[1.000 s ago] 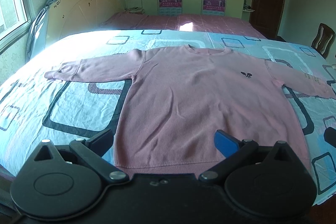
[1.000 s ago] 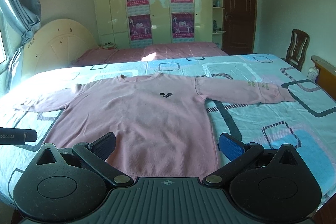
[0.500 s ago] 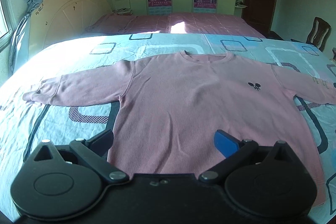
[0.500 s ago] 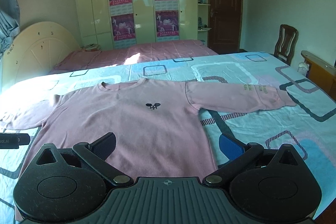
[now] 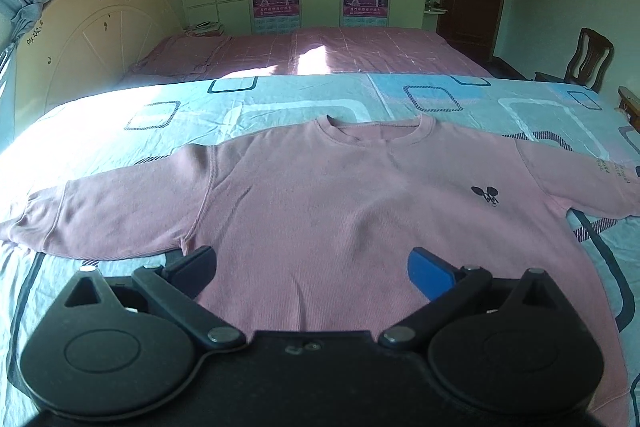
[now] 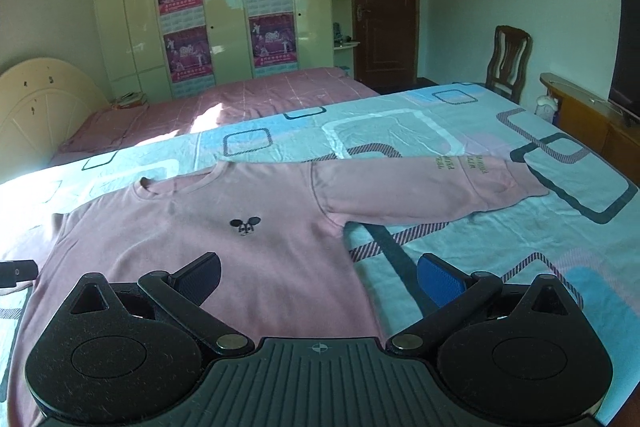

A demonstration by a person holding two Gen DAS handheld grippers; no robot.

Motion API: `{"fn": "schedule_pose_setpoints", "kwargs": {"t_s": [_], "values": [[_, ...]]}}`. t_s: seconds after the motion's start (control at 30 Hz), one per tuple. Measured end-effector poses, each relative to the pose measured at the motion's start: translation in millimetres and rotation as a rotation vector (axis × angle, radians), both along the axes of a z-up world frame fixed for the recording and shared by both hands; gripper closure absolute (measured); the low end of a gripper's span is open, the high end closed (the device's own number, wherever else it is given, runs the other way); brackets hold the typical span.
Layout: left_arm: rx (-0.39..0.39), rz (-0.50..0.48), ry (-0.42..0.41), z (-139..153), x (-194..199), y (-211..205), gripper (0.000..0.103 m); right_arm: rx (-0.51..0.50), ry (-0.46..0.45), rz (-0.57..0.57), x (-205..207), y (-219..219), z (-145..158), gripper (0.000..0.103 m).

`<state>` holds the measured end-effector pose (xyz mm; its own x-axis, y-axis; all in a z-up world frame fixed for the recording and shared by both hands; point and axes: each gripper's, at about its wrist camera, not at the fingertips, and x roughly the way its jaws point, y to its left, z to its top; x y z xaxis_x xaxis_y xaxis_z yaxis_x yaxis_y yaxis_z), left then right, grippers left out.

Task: Fold small clothes
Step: 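Grasp the sleeve cuff nearest the right gripper with the right gripper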

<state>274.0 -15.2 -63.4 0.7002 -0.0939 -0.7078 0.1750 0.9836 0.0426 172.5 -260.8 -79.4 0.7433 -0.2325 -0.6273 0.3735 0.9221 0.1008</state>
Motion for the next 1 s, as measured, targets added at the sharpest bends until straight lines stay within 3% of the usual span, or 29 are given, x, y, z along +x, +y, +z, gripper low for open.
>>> {"fn": "schedule_pose_setpoints", "kwargs": {"t_s": [0.1, 0.7, 0.8, 0.97, 1.0], "values": [[-0.018, -0.010, 0.013, -9, 12, -13, 0.000, 0.000, 0.014, -0.035, 12, -34, -10, 0.000], [0.061, 0.006, 0.056, -66, 87, -110, 0.001, 0.088, 0.093, -0.261, 81, -260, -97, 0.001], [0.060, 0.022, 0.044, -70, 95, -118, 0.001, 0.135, 0.104, -0.320, 86, -291, -114, 0.023], [0.076, 0.025, 0.049, -74, 106, -124, 0.001, 0.198, 0.097, -0.396, 87, -326, -132, 0.023], [0.076, 0.022, 0.059, -75, 109, -125, 0.001, 0.211, 0.092, -0.401, 88, -330, -135, 0.027]]}}
